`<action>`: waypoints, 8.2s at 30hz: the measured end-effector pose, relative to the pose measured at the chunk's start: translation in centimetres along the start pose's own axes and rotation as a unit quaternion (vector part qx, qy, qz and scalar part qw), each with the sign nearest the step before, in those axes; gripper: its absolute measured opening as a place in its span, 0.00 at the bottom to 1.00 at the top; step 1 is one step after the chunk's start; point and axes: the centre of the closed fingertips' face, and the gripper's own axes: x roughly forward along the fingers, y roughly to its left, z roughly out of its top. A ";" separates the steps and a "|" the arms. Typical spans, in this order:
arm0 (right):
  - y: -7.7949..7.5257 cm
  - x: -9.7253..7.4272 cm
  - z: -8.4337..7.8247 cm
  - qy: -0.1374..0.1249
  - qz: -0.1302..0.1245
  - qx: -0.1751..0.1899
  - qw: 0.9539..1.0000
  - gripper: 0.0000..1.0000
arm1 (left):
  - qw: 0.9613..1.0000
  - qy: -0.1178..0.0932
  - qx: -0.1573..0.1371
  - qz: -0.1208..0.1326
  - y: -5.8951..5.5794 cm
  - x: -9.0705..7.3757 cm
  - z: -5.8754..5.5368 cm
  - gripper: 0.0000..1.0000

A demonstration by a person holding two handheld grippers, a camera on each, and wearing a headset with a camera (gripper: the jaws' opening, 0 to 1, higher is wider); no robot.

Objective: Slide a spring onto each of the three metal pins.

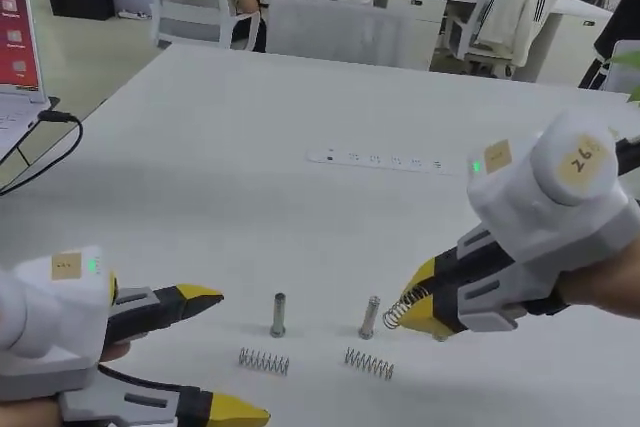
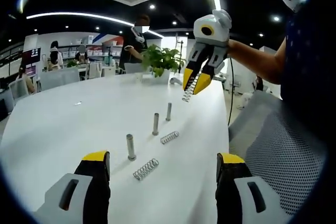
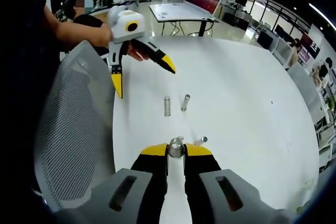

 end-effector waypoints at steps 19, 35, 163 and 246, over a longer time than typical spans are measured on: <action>-3.8 -2.0 -2.5 0.045 -0.037 0.012 0.998 0.08 | 1.000 0.002 0.001 0.012 0.3 -0.2 -0.4 0.87; -6.0 -2.1 -5.6 0.092 -0.046 0.025 0.994 0.08 | 1.000 0.003 0.001 0.010 0.2 -0.1 -0.6 0.88; -4.5 3.5 -13.1 0.144 -0.011 0.104 0.984 0.17 | 1.000 0.006 -0.008 0.006 -0.3 -0.1 -0.8 0.82; -0.8 10.2 -7.8 0.135 0.021 0.023 0.990 0.08 | 1.000 0.002 -0.011 -0.007 -0.9 0.1 -0.8 0.70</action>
